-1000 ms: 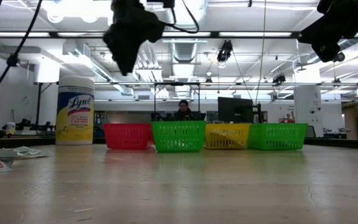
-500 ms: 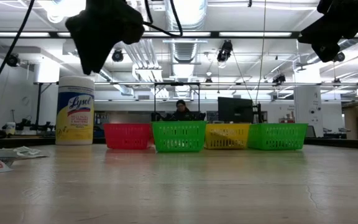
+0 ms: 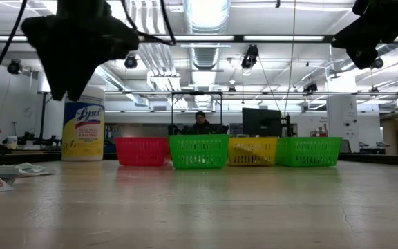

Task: Pick & Place First Aid Supplies
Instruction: Put the bandage into the left green basket

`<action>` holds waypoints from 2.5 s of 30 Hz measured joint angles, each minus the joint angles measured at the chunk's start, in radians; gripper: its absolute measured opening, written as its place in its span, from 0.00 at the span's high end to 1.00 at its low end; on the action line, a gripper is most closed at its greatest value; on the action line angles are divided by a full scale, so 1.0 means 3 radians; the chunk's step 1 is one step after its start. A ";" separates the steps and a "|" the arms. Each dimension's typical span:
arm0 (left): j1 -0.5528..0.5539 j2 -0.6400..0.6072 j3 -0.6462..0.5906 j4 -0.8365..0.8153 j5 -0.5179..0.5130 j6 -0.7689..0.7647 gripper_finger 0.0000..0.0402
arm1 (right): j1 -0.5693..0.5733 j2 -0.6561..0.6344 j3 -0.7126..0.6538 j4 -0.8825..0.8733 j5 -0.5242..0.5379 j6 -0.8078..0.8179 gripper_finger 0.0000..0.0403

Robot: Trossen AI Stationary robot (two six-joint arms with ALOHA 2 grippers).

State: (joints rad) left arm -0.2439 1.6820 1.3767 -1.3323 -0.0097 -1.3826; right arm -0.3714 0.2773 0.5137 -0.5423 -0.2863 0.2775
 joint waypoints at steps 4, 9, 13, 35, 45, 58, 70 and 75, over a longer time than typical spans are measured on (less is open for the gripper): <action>-0.0090 -0.0202 -0.0305 0.0158 -0.0001 -0.0326 0.62 | 0.0000 0.0001 0.0000 0.0000 -0.0001 0.0000 0.79; -0.0172 -0.0555 -0.0713 0.0279 -0.0001 -0.0674 0.62 | 0.0000 0.0000 0.0000 0.0000 -0.0001 0.0000 0.79; -0.0213 -0.0837 -0.1037 0.0459 -0.0003 -0.0823 0.62 | 0.0000 0.0001 0.0000 0.0000 0.0000 0.0000 0.80; -0.0350 -0.1304 -0.2238 0.1482 0.0268 -0.0920 0.62 | 0.0000 0.0001 0.0000 0.0000 0.0000 0.0000 0.79; -0.0351 -0.1303 -0.2490 0.1710 0.0482 -0.0979 0.62 | 0.0000 0.0001 0.0000 0.0001 -0.0001 0.0000 0.82; -0.0354 -0.1296 -0.2556 0.1888 0.0445 -0.0962 0.62 | 0.0000 0.0000 0.0000 0.0001 -0.0001 0.0000 0.80; -0.0350 -0.1303 -0.2706 0.2083 0.0439 -0.0964 0.71 | 0.0000 0.0000 0.0000 0.0001 0.0000 0.0000 0.82; -0.0350 -0.1303 -0.2708 0.2083 0.0435 -0.0964 0.77 | 0.0000 0.0000 0.0000 0.0001 -0.0001 0.0000 0.83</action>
State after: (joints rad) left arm -0.3489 1.2911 0.5644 -0.7075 0.1206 -1.6718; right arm -0.3714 0.2773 0.5137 -0.5419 -0.2865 0.2775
